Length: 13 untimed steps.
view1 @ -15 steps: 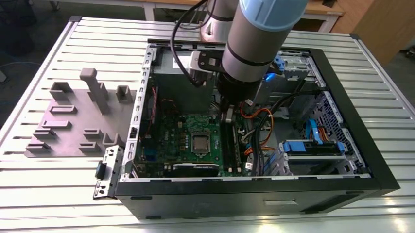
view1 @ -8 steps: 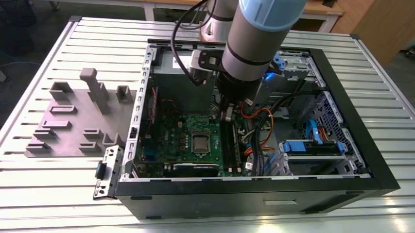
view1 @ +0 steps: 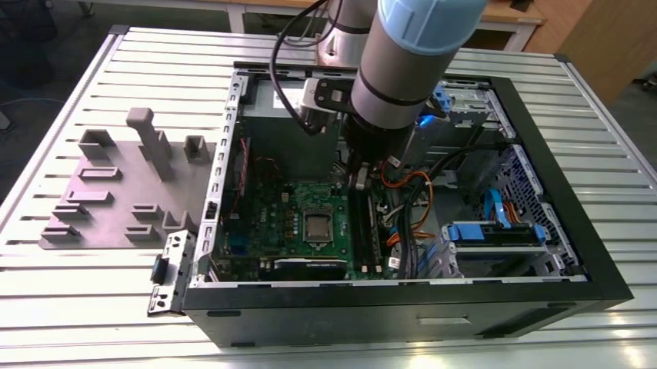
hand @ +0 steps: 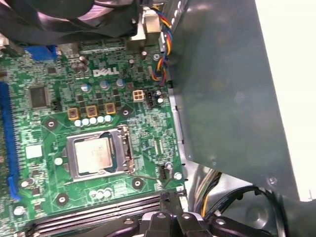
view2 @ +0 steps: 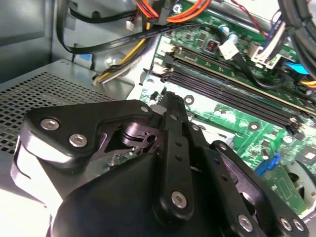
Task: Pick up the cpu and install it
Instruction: 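Install the first cpu locking lever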
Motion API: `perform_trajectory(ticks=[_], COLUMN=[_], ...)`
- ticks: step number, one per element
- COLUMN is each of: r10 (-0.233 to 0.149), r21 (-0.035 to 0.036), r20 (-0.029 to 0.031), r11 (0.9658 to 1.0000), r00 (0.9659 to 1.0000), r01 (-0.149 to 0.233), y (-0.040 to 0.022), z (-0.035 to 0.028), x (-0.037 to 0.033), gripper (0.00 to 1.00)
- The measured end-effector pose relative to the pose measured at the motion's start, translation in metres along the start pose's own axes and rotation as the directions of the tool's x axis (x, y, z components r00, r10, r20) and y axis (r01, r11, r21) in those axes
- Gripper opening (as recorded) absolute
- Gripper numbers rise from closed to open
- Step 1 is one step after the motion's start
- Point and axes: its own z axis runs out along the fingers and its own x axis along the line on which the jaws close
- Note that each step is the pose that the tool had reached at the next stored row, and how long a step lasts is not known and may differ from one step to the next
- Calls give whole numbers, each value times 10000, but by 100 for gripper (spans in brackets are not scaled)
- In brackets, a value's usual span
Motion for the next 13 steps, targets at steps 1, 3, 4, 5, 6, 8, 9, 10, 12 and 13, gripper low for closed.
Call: perform_trajectory(ticks=[1, 3, 4, 5, 6, 8, 9, 10, 12, 13], r10=[-3, -7, -8, -10, -10, -12, -12, -14, -15, -14], r21=[-10, -25, -29, -32, -37, -44, -48, -49, -50, -50], r20=[51, 127, 147, 164, 183, 224, 239, 249, 253, 252], r11=[10000, 10000, 10000, 10000, 10000, 10000, 10000, 10000, 10000, 10000], r00=[10000, 9999, 9999, 9999, 9998, 9997, 9997, 9997, 9997, 9997], r01=[3, 7, 9, 10, 11, 13, 14, 15, 16, 15], y=[1, 4, 9, 18, 33, 48, 52, 54, 55, 56], z=[3, 11, 14, 18, 21, 26, 27, 27, 28, 27], x=[-1, 0, 1, 4, 8, 11, 12, 12, 12, 13], gripper=[11, 11, 11, 11, 11, 11, 11, 11, 11, 11])
